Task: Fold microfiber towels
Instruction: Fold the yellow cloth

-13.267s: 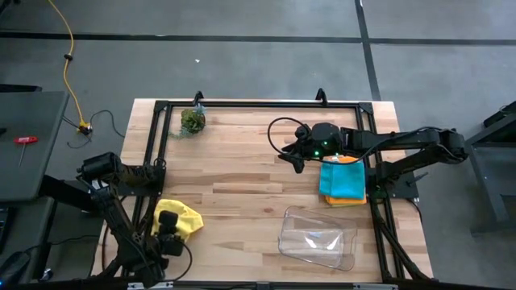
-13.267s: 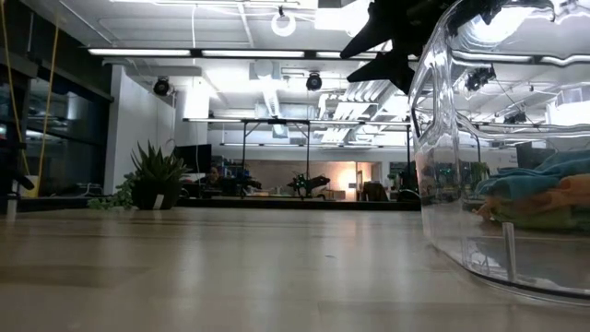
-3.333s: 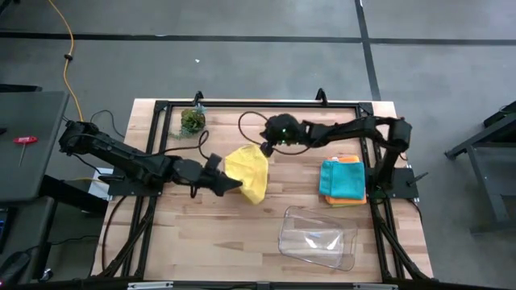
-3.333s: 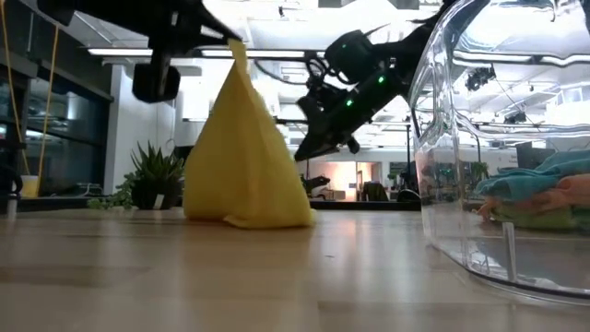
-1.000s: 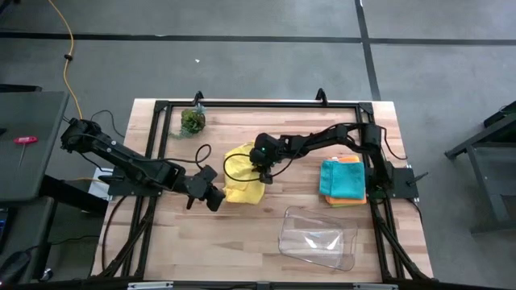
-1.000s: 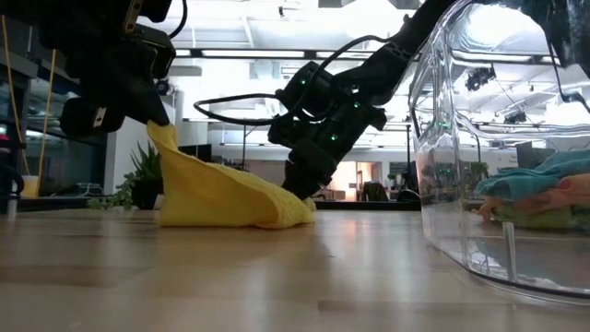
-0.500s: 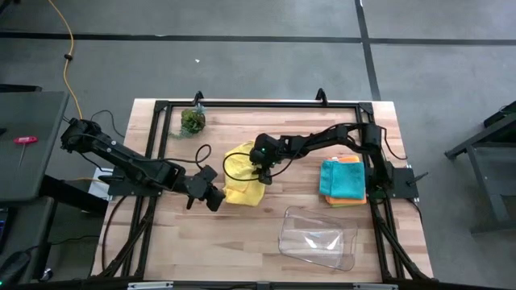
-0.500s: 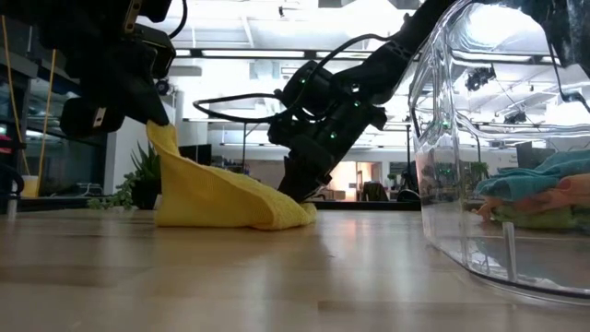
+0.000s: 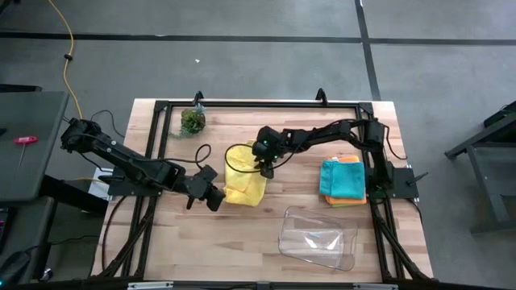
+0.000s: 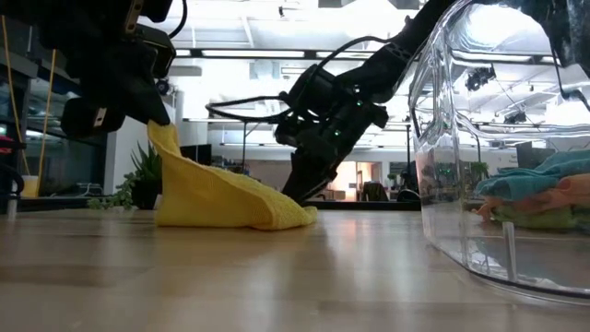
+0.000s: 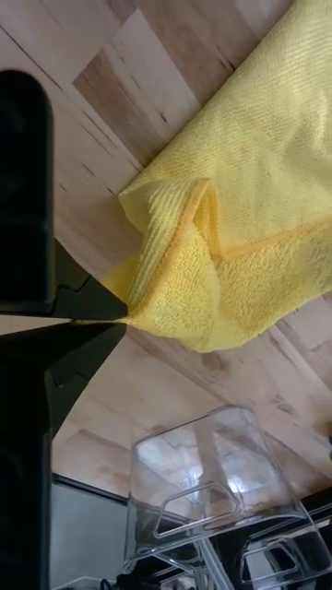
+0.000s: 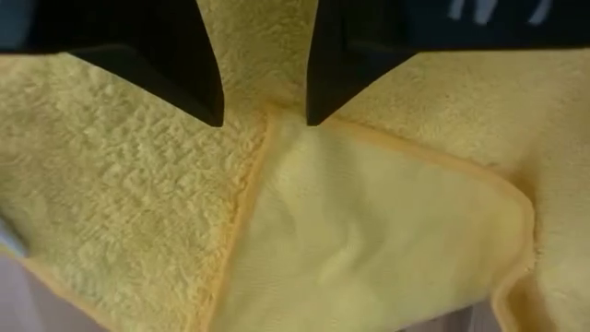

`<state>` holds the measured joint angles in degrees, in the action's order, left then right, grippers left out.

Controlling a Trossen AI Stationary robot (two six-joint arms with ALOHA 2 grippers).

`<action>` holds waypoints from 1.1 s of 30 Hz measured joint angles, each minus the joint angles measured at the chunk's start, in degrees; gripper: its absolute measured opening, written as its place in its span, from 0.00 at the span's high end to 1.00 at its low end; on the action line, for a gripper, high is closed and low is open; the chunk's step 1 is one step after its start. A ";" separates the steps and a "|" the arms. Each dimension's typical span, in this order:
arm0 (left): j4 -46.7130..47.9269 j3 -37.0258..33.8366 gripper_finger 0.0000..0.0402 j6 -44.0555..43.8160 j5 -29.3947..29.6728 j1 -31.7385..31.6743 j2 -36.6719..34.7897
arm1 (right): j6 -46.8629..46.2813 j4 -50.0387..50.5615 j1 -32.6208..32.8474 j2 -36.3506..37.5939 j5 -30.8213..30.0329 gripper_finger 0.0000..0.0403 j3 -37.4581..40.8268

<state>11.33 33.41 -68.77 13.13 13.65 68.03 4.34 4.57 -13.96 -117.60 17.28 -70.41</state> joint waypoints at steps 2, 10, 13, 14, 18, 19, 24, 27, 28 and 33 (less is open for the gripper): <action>0.02 0.00 1.00 0.00 0.34 0.00 0.00 | -0.09 -0.17 0.23 -0.02 0.06 0.65 0.00; 0.00 0.00 1.00 0.00 0.94 0.01 0.00 | -0.68 -1.08 2.15 -0.71 0.04 0.65 0.04; -0.09 0.00 1.00 0.00 1.00 0.00 0.00 | -0.90 -1.68 2.49 -1.03 -0.79 0.65 0.04; -0.23 0.00 1.00 0.00 1.00 0.00 0.00 | -1.45 -2.14 2.51 -1.03 -0.79 0.65 0.04; -0.41 0.00 1.00 0.00 1.00 0.00 0.00 | -3.02 -3.22 2.23 -1.03 -0.79 0.65 0.04; -0.39 0.00 1.00 0.00 1.00 0.00 0.00 | -3.00 -3.22 2.09 -1.03 -0.79 0.65 0.04; -0.41 0.00 1.00 0.00 1.00 0.00 0.00 | -3.43 -3.03 1.91 -1.03 -0.70 0.69 0.03; -0.41 0.00 1.00 0.00 1.00 0.00 0.00 | -3.45 -2.96 1.92 -1.03 -0.62 0.76 0.02; -0.41 0.00 1.00 0.00 1.00 0.02 0.00 | -3.45 -2.83 1.95 -1.03 -0.61 0.79 0.02; -0.39 0.00 1.00 0.02 1.00 0.00 0.00 | -3.23 -2.15 1.97 -1.03 -0.35 0.94 0.02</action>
<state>10.94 33.41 -68.75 14.13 13.65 68.03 1.11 2.42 -11.99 -118.63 16.93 -70.39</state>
